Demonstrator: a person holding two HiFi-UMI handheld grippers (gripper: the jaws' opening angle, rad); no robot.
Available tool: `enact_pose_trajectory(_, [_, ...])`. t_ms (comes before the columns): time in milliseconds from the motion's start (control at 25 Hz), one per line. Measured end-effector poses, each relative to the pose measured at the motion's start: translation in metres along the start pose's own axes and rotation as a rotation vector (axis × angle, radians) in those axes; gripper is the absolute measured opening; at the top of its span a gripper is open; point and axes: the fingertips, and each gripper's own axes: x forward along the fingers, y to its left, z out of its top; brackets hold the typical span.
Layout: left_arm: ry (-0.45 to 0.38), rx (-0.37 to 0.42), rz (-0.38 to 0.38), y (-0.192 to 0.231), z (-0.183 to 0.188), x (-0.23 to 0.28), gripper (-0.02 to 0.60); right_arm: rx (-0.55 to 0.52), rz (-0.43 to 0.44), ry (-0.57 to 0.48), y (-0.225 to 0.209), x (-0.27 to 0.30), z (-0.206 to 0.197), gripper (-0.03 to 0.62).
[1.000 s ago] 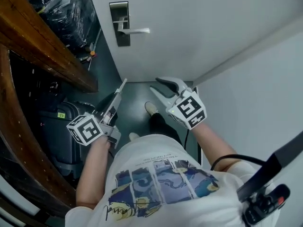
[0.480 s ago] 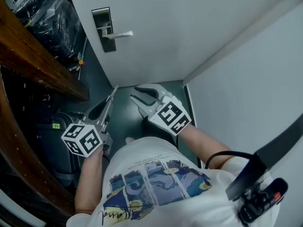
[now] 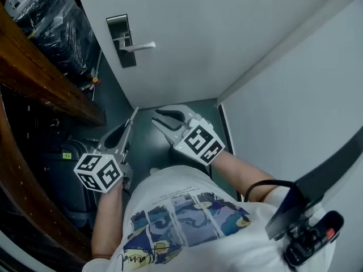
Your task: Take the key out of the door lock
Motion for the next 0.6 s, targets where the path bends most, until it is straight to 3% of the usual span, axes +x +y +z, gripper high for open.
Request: enact_pose_trajectory(600, [0.007, -0.004, 0.005, -0.0063, -0.0065, 0.0043, 0.025, -0.007, 0.008, 0.002, -0.0038, -0.0078, -0.0059, 0.077])
